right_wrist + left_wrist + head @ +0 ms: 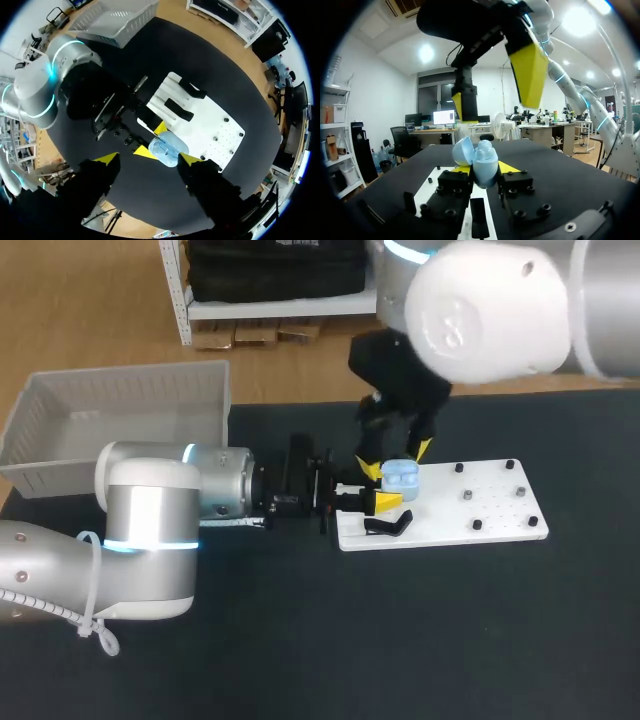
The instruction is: Pick up each earbud case from the left stands, insert the matching earbuds, close the lid, and place the case in the box.
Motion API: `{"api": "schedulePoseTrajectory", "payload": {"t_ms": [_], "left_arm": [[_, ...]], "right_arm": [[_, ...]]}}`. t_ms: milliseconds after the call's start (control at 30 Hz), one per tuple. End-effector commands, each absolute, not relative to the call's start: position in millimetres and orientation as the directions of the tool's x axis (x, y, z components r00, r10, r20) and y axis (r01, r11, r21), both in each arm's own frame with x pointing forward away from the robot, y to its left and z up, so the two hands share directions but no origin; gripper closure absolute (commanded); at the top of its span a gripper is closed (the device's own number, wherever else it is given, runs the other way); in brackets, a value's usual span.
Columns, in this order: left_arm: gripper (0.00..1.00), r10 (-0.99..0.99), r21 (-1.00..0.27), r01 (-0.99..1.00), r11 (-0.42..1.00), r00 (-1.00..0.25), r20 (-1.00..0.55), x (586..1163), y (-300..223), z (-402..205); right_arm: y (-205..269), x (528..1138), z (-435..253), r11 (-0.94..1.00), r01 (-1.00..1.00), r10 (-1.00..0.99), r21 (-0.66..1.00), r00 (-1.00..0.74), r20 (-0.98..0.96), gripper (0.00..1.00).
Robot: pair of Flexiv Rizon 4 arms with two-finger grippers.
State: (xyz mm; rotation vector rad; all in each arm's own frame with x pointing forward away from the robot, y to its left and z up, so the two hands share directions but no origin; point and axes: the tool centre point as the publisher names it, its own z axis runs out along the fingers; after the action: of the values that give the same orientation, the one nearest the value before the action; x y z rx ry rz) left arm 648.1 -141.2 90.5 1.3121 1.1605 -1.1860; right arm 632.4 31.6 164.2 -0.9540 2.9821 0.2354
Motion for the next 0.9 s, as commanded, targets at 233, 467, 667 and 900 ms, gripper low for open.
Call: {"api": "schedulePoseTrajectory", "payload": {"t_ms": [233,467,667,900], "left_arm": [[1.00,0.034,0.067,0.996,-0.056,0.069,-0.997,646.7,-141.3,89.6],[1.00,0.034,0.067,0.996,-0.056,0.069,-0.997,646.7,-141.3,89.6],[1.00,0.034,0.067,0.996,-0.056,0.069,-0.997,646.7,-141.3,89.6],[1.00,0.034,0.067,0.996,-0.056,0.069,-0.997,646.7,-141.3,89.6]], "right_arm": [[-8.5,681.0,171.1,0.947,-0.269,-0.250,0.178,-0.961,-0.122,0.00],[-23.1,701.4,147.7,0.974,-0.173,-0.161,0.146,-0.983,-0.092,0.00],[-28.5,701.0,134.9,0.977,-0.157,-0.148,0.146,-0.987,-0.065,0.00],[-30.0,691.0,127.6,0.976,-0.161,-0.157,0.149,-0.987,-0.035,0.00]]}}
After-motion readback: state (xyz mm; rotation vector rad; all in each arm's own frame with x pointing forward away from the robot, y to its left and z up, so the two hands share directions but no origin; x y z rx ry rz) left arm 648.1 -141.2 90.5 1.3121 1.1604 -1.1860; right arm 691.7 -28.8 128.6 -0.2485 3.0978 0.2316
